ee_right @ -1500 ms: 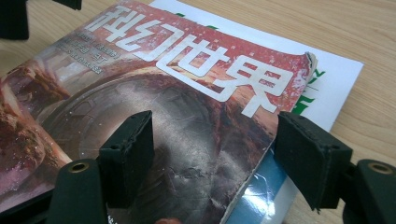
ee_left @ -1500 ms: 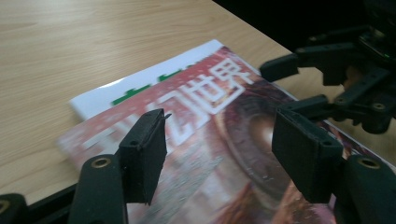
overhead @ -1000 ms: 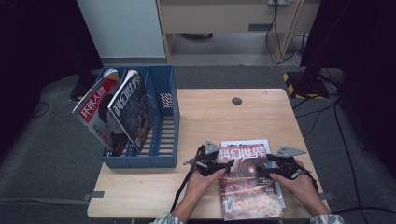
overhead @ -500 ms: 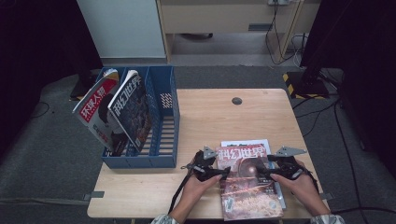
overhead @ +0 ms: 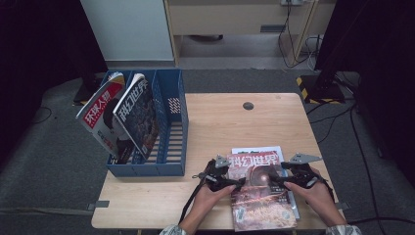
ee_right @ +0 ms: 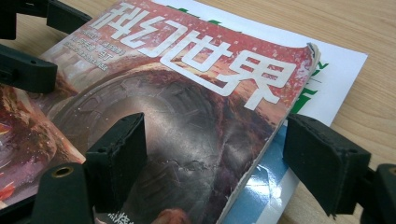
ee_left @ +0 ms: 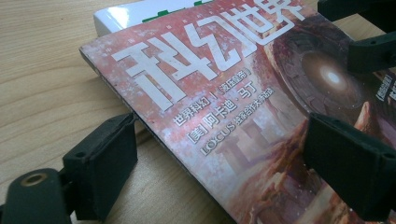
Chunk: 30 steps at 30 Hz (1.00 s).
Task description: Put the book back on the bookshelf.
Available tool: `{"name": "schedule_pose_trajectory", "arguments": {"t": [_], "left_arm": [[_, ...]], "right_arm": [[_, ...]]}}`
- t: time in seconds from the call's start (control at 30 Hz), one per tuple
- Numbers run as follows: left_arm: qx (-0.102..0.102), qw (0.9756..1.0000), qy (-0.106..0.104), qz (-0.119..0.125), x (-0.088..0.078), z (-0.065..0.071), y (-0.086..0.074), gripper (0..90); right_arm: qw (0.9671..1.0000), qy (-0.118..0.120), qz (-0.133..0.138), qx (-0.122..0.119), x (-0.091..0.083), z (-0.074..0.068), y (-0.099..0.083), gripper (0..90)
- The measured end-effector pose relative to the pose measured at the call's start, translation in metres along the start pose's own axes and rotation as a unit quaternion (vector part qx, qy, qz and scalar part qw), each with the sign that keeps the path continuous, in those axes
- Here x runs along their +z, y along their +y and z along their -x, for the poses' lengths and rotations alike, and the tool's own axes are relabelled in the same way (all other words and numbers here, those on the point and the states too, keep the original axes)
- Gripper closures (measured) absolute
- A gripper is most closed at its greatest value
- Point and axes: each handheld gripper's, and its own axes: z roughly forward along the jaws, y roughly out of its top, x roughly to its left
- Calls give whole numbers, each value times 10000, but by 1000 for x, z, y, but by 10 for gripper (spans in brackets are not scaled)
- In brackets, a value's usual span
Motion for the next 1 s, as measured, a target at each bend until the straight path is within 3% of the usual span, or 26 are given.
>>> {"name": "schedule_pose_trajectory", "arguments": {"t": [0.27,0.43,0.53,0.63,1.0], "left_arm": [[-56,10000,3,56,6,5,2,128],[-26,10000,-46,48,5,3,3,138],[0,9999,29,135,7,-1,6,157],[-141,9999,-13,82,9,-6,9,144],[-58,9999,-105,15,17,-9,15,92]], "right_arm": [[9999,25,-73,84,-2,3,-1,200],[9999,2,-76,78,-2,4,-1,201],[9999,-18,-92,68,-2,4,-1,201],[9999,-28,-94,52,-2,3,-1,201],[10000,-55,-70,45,-2,3,-1,215]]}}
